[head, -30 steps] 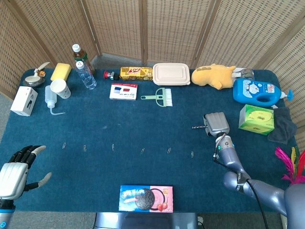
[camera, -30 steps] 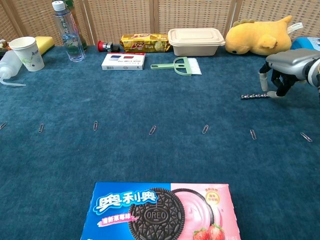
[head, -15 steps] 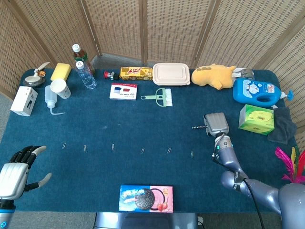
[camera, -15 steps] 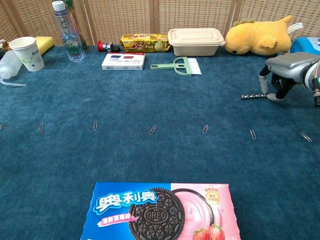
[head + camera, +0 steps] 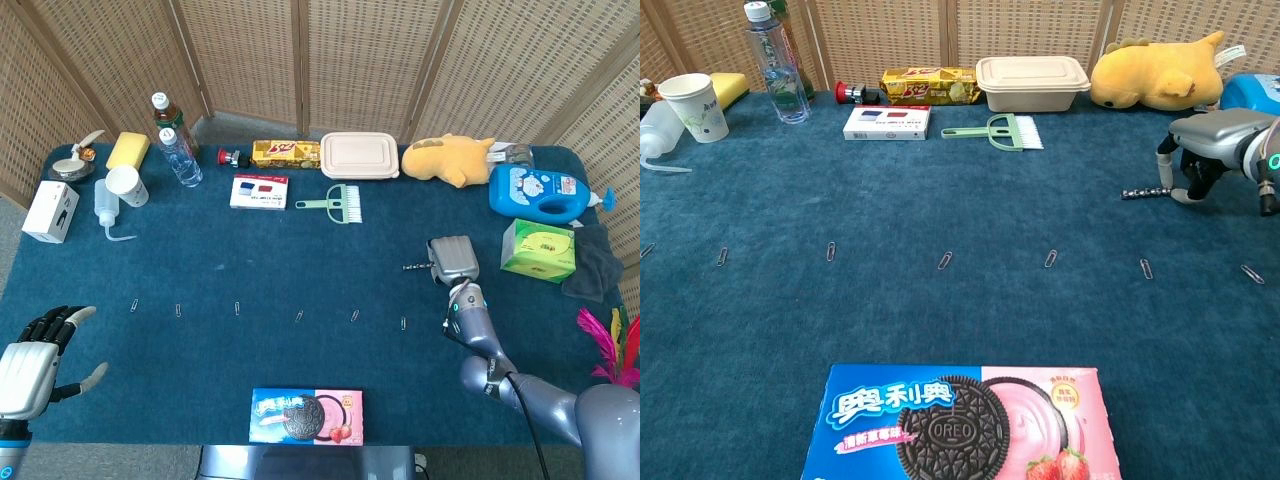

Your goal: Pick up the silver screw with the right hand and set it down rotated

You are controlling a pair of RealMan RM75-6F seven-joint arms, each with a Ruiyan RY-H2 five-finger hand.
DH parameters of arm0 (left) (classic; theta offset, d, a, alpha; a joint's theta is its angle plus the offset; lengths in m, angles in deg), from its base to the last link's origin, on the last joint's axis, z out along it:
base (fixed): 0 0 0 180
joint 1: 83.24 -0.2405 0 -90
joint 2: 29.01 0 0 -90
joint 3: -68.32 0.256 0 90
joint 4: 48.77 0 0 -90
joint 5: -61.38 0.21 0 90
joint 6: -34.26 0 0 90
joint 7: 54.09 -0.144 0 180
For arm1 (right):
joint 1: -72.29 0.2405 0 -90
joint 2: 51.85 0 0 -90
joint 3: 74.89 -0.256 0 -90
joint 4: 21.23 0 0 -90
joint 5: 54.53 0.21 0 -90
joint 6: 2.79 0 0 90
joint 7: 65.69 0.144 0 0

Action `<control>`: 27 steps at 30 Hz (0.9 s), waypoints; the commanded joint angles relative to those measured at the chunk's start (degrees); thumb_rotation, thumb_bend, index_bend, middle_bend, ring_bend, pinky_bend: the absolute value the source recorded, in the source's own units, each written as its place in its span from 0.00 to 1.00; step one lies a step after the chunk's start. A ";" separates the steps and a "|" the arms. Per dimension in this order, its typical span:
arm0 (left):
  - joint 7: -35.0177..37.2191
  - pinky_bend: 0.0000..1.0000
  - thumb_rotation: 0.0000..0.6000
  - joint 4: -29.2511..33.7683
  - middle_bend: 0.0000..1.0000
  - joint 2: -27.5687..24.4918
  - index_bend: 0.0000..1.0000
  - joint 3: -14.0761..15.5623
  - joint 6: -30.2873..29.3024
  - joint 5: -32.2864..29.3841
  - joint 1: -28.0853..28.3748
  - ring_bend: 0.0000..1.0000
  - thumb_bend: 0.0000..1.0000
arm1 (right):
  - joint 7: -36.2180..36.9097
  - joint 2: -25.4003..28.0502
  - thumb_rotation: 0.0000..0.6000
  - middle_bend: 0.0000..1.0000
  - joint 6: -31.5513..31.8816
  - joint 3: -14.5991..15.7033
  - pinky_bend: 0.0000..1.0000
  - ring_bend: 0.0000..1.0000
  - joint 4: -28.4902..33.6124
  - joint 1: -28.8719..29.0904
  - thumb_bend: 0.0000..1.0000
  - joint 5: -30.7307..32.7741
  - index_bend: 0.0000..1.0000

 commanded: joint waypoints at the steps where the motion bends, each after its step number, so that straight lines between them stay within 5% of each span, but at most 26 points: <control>1: -0.08 0.19 0.76 -0.02 0.20 0.05 0.17 0.00 0.03 -0.08 -0.01 0.14 0.39 | -0.33 -0.20 1.00 0.85 -0.30 0.06 0.81 0.89 -0.37 0.09 0.40 0.26 0.49; 27: 0.64 0.19 0.77 -1.19 0.20 0.31 0.17 0.09 -0.23 -0.34 -0.25 0.14 0.39 | -4.62 -1.41 1.00 0.86 -2.80 -0.39 0.80 0.89 -2.61 2.12 0.40 4.46 0.55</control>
